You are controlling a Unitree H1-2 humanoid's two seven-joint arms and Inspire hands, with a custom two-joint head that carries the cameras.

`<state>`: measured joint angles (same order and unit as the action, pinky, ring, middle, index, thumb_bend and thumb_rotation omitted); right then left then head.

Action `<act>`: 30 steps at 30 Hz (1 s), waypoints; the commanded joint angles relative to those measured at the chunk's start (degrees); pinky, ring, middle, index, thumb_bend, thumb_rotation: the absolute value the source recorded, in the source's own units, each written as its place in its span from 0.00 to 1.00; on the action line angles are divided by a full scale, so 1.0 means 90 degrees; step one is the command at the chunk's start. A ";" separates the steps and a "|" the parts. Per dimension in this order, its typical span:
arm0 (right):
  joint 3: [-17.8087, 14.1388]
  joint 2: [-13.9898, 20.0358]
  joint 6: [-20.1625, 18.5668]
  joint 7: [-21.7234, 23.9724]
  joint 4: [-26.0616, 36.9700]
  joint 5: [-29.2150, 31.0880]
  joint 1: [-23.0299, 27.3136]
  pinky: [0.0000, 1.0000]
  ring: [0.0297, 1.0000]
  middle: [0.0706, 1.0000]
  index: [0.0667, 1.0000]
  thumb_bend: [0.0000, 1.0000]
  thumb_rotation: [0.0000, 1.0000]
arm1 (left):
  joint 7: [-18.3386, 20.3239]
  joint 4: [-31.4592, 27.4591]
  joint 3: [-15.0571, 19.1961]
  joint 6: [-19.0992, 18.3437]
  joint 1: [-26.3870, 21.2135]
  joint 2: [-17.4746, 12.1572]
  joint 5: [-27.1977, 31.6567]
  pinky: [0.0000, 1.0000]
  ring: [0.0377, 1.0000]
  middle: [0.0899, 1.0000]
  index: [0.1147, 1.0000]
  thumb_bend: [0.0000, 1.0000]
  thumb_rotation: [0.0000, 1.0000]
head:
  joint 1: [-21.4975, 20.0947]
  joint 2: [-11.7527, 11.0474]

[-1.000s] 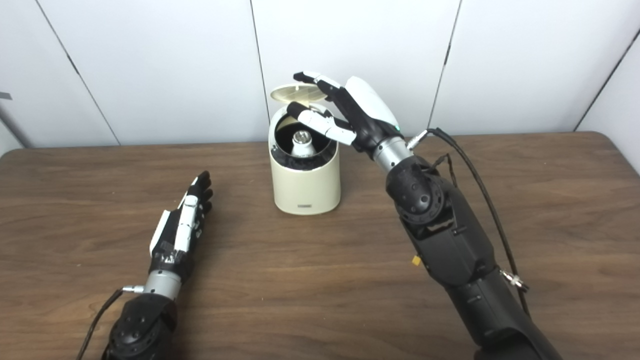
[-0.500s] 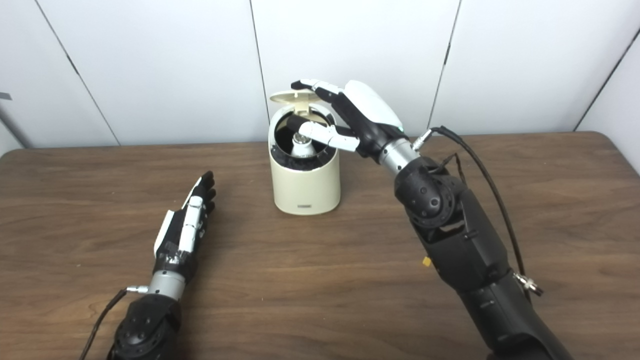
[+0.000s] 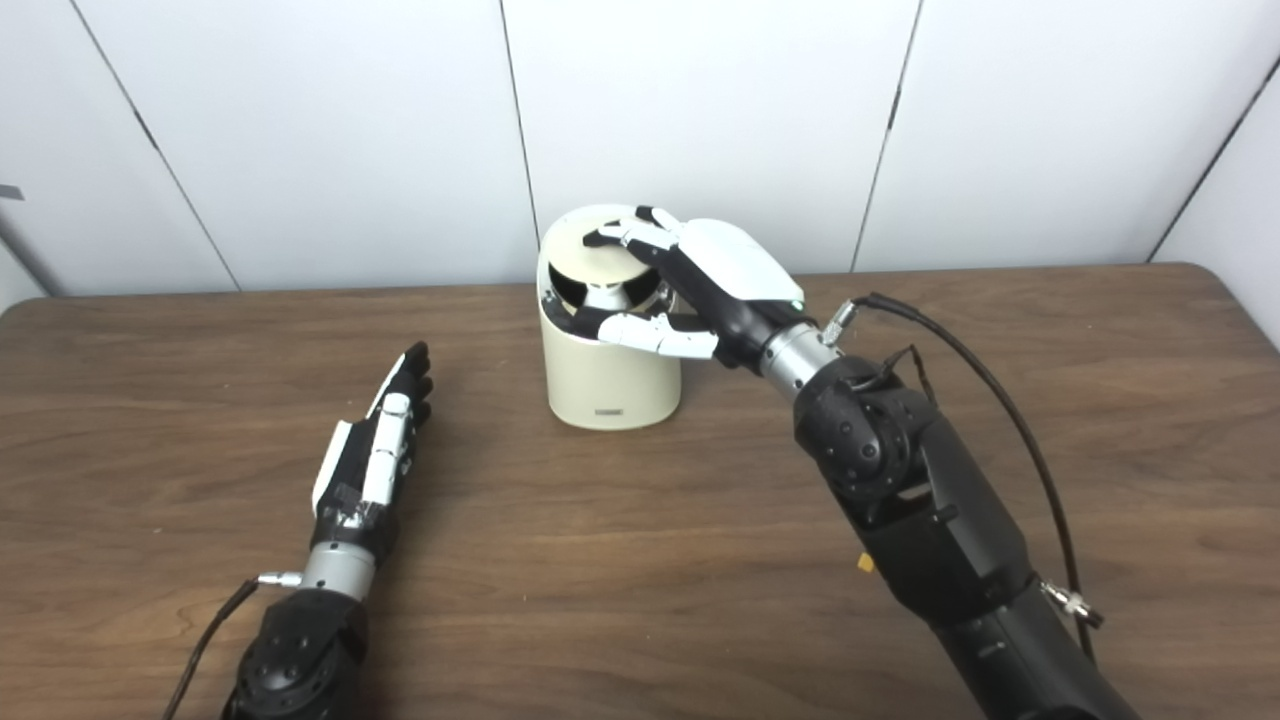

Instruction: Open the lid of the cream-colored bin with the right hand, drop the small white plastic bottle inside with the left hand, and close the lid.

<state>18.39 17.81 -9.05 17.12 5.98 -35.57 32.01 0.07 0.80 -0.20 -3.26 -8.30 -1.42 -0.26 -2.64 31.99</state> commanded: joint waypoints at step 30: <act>0.0303 0.0420 0.0261 0.0519 0.0270 -0.0851 -0.0056 1.00 1.00 0.90 0.87 0.60 1.00 | -0.0215 -0.0170 -0.0002 0.0001 -0.0286 0.0090 -0.0258 1.00 1.00 1.00 1.00 0.58 0.93 | 0.0058 0.0141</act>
<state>21.20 20.66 -6.46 19.55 7.85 -43.25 30.73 -1.35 0.79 0.03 -3.58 -8.76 -0.76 -1.38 -2.11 33.22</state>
